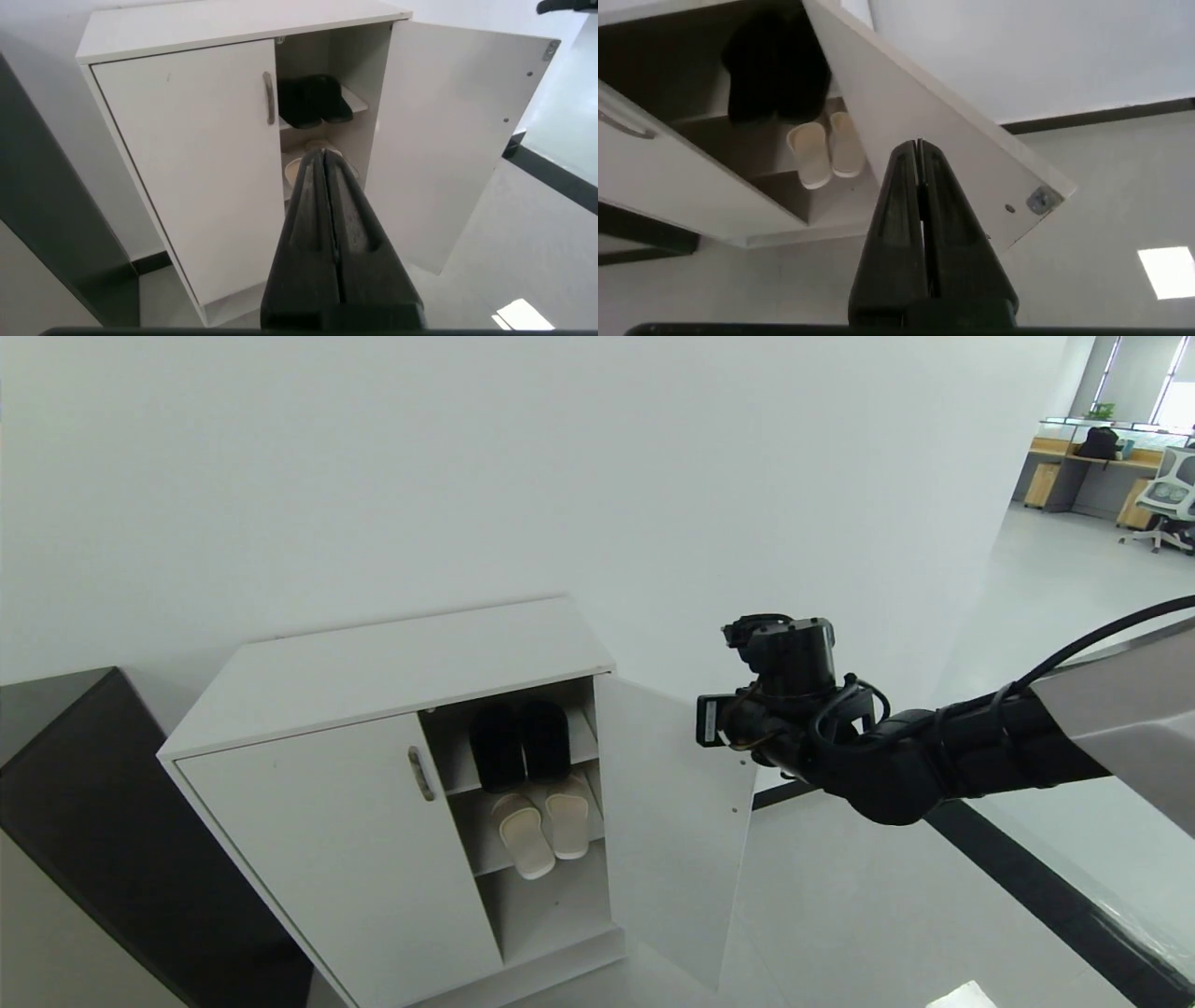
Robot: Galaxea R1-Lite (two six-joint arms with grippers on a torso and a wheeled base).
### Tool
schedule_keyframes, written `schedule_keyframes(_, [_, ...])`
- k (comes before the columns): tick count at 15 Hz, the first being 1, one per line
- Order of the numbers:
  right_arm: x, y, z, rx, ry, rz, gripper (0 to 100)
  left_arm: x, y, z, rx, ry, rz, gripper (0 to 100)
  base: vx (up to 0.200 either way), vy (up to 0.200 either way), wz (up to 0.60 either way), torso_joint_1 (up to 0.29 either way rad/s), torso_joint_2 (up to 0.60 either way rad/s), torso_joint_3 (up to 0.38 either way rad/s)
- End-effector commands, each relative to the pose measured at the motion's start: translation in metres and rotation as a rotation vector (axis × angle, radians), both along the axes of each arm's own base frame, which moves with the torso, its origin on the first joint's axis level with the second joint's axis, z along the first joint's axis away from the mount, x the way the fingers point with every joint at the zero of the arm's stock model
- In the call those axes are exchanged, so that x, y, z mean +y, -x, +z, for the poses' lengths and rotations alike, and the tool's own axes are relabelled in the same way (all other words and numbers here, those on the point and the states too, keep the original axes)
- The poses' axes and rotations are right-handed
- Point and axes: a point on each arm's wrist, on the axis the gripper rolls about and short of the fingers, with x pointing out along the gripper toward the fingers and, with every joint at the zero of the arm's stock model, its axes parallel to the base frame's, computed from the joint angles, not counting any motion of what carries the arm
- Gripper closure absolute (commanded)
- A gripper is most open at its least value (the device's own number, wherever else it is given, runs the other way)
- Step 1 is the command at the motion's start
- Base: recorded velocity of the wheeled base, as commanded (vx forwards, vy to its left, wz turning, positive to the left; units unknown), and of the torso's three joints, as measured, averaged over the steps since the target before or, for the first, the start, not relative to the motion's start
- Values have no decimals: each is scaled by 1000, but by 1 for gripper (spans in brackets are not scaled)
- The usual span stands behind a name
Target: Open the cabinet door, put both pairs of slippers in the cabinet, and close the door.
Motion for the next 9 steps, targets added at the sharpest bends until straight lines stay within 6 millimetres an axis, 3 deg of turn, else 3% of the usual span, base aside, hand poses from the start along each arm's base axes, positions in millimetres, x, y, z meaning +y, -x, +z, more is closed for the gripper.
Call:
schedule_keyframes(1, [-19, -13, 0, -5, -1, -52, 100, 0, 0, 0, 1, -1, 0, 100, 0, 0, 0, 0, 0, 0])
schedule_keyframes(5, [-40, -43, -21, 29, 10, -96, 100, 0, 0, 0, 1, 0, 0, 100, 0, 0, 0, 0, 0, 0])
schedule_keyframes(9, [-40, -52, -37, 57, 26, -103, 100, 0, 0, 0, 1, 0, 0, 100, 0, 0, 0, 0, 0, 0])
